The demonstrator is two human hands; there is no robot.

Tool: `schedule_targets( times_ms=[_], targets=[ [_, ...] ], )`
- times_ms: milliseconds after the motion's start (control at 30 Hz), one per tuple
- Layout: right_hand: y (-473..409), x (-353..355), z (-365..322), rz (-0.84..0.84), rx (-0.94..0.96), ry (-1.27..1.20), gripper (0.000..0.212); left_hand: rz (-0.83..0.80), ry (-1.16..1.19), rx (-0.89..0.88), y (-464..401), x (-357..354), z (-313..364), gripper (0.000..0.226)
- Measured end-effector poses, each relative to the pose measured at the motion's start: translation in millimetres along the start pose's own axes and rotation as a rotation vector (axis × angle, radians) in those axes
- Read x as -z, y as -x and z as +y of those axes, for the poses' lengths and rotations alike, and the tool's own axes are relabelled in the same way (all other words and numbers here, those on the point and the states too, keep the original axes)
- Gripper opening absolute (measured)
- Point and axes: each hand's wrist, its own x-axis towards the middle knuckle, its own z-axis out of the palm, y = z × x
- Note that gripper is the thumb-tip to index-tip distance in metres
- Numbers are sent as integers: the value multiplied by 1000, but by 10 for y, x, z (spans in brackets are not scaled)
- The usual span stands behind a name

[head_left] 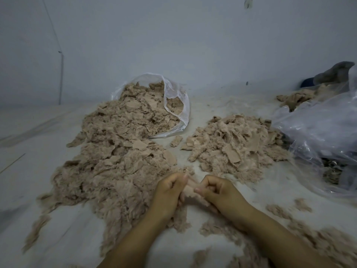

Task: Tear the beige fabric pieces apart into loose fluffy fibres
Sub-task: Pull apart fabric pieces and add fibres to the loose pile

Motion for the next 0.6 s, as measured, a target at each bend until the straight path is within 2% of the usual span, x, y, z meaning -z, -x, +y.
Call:
schedule_targets(
  times_ms=[67, 167, 333, 400, 467, 500, 600],
  targets=[
    [-13, 19, -11, 21, -46, -81, 20, 61, 66, 54, -14, 22, -5, 30],
    [-10, 24, -21, 51, -87, -122, 23, 67, 79, 91, -24, 17, -18, 30],
    [-3, -8, -20, 106, -40, -94, 38, 119, 92, 83, -44, 40, -23, 32],
    [9, -29, -13, 129, -7, -94, 32, 26, 102, 104, -26, 55, -25, 27],
    [27, -62, -11, 124, 26, -84, 21, -52, 98, 99, -9, 44, -26, 10],
    [30, -68, -3, 125, 37, -76, 19, -34, 104, 98, -12, 41, -31, 5],
    [1, -5, -5, 199, 47, -66, 12, 125, 209, 151, -85, 106, -56, 13]
  ],
)
